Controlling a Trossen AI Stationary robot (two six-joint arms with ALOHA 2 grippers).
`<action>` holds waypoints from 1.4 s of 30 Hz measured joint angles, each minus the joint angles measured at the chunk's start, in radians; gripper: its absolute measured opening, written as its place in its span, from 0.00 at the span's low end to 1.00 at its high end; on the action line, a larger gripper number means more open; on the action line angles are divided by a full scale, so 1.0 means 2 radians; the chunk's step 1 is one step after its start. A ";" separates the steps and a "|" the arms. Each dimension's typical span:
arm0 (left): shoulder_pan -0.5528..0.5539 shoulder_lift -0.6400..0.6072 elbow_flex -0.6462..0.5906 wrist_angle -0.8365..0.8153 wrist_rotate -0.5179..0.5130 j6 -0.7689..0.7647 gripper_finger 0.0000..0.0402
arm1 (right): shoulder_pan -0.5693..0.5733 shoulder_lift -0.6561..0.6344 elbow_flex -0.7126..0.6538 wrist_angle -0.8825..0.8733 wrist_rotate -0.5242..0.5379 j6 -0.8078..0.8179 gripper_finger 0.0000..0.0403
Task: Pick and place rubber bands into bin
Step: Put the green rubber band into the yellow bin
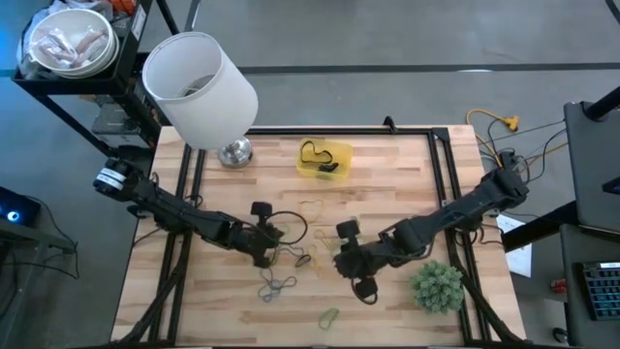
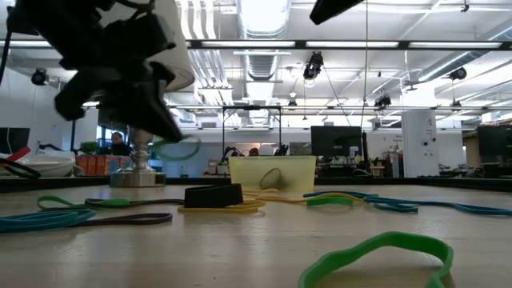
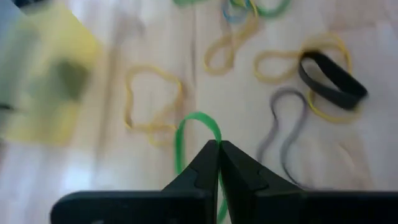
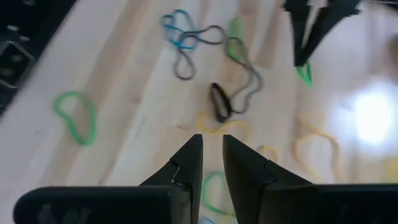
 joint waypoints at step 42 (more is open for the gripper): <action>0.245 0.128 0.113 0.278 0.056 0.217 0.00 | 0.100 -0.031 -0.006 -0.042 0.307 0.012 0.14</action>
